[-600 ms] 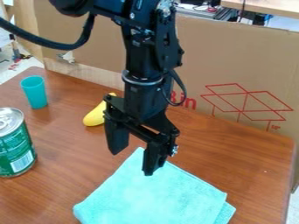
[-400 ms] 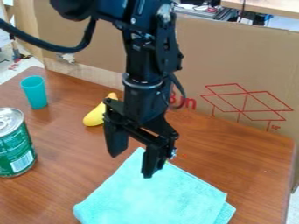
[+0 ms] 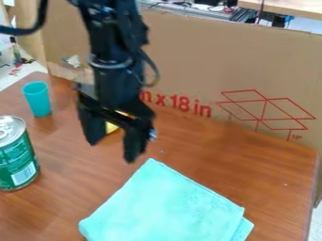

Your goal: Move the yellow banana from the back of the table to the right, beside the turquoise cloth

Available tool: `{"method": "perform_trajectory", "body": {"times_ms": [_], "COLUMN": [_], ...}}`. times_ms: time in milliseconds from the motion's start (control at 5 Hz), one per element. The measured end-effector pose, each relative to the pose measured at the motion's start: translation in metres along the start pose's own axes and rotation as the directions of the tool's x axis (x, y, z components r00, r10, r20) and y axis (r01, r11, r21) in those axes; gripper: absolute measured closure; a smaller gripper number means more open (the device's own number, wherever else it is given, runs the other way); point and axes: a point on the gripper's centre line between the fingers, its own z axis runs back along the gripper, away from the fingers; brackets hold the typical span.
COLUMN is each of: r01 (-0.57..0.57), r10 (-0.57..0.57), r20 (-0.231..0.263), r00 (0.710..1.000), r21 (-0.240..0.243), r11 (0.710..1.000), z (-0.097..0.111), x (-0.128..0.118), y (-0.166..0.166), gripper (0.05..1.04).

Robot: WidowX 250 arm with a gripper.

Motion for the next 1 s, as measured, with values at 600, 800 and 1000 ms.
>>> {"method": "perform_trajectory", "body": {"times_ms": [600,800,1000], "r01": [-0.133,-0.153,-0.222], "r10": [0.131,0.153,0.219], "r20": [0.067,0.043,0.059], "r00": [0.989,0.987,0.974], "r21": [0.024,0.014,0.037], "r11": [0.991,0.988,0.974], "z": [-0.003,-0.018,-0.031], "x": [0.043,0.069,0.081], "y": [0.070,0.080,0.087], "gripper": [0.083,0.083,0.083]}}
